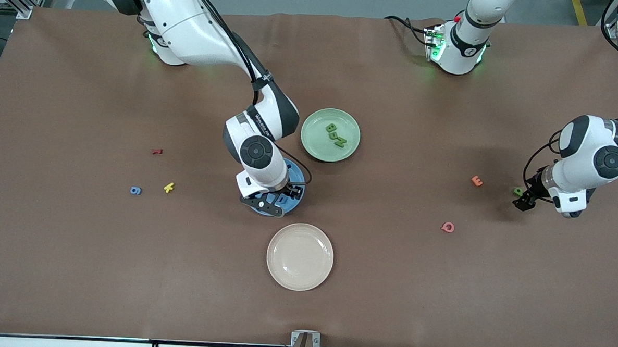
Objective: Sort letters by color into matching plates
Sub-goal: 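Drop the blue 3 on the blue plate while the left gripper returns, then grasp the green p with the left gripper while the right gripper grasps 6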
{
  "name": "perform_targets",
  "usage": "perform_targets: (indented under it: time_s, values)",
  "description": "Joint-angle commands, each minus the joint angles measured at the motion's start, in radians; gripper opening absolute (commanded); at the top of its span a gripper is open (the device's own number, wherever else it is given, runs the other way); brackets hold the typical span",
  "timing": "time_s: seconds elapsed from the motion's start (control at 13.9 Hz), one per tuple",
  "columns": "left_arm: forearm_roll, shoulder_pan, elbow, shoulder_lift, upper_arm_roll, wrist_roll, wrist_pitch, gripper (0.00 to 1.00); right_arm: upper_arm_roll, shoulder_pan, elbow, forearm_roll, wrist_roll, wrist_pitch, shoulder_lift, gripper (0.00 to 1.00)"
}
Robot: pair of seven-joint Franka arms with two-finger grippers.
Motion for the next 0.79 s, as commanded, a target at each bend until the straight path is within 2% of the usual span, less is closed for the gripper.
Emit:
perform_targets:
  time_s: [0.0, 0.22, 0.43, 0.72]
  values:
    - [0.009, 0.015, -0.021, -0.005, 0.001, 0.016, 0.037, 0.85, -0.004, -0.028, -0.003, 0.014, -0.06, -0.145, -0.082, 0.73]
    - [0.009, 0.038, -0.035, -0.005, 0.001, 0.044, 0.076, 0.85, -0.007, -0.094, -0.067, 0.01, -0.183, -0.248, -0.201, 0.73]
    - [0.011, 0.052, -0.041, 0.001, 0.003, 0.054, 0.08, 0.83, -0.009, -0.198, -0.18, 0.004, -0.4, -0.255, -0.306, 0.77]
    - [0.012, 0.077, -0.054, 0.01, 0.003, 0.054, 0.094, 0.81, -0.009, -0.336, -0.305, -0.061, -0.618, -0.246, -0.389, 0.78]
